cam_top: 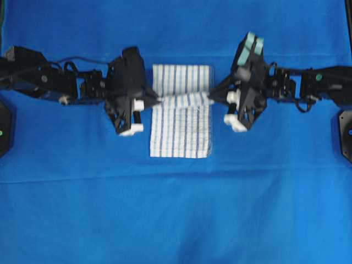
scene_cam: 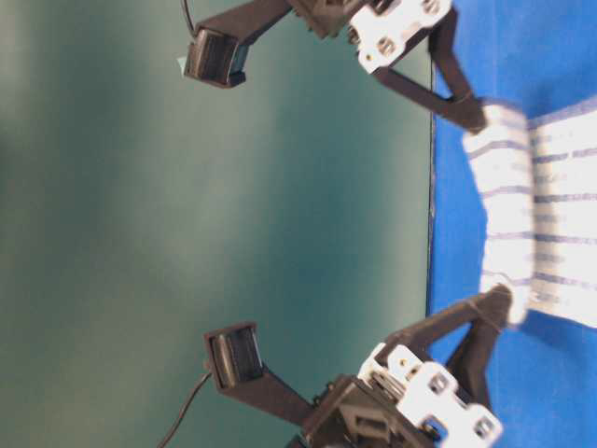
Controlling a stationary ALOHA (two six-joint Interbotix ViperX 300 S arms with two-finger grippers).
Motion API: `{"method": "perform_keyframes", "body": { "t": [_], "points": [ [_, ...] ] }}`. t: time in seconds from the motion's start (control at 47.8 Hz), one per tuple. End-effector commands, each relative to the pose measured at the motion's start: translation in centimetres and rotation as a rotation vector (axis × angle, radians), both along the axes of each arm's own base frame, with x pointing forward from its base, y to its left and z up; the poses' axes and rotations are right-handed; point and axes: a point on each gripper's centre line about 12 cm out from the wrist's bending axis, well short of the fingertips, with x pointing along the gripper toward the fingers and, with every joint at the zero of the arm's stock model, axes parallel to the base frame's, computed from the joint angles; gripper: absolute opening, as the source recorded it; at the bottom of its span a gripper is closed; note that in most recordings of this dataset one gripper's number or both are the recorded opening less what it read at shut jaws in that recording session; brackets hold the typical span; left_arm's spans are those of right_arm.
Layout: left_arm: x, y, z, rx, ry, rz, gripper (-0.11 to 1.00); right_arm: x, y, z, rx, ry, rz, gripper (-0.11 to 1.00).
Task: Fold the blue towel.
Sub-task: 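Fold the top end down toward the bottom end with both grippers, then lay the folded end down and open both grippers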
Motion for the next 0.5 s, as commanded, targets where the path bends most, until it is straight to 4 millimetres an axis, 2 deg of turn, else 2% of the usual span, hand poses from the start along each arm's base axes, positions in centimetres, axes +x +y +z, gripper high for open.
{"method": "perform_keyframes", "body": {
  "t": [0.0, 0.251, 0.481],
  "points": [
    [0.1, -1.5, 0.9, -0.013, -0.02, -0.028, 0.03, 0.5, 1.5, 1.0, 0.003, -0.039, 0.037, 0.06],
    [0.0, -4.8, 0.5, -0.052, 0.027, -0.088, 0.03, 0.8, 4.1, 0.8, 0.023, -0.036, 0.096, 0.06],
    [0.1, -5.4, 0.5, -0.053, 0.029, -0.104, 0.03, 1.0, 4.7, 0.2, 0.025, -0.015, 0.113, 0.06]
  ]
}}
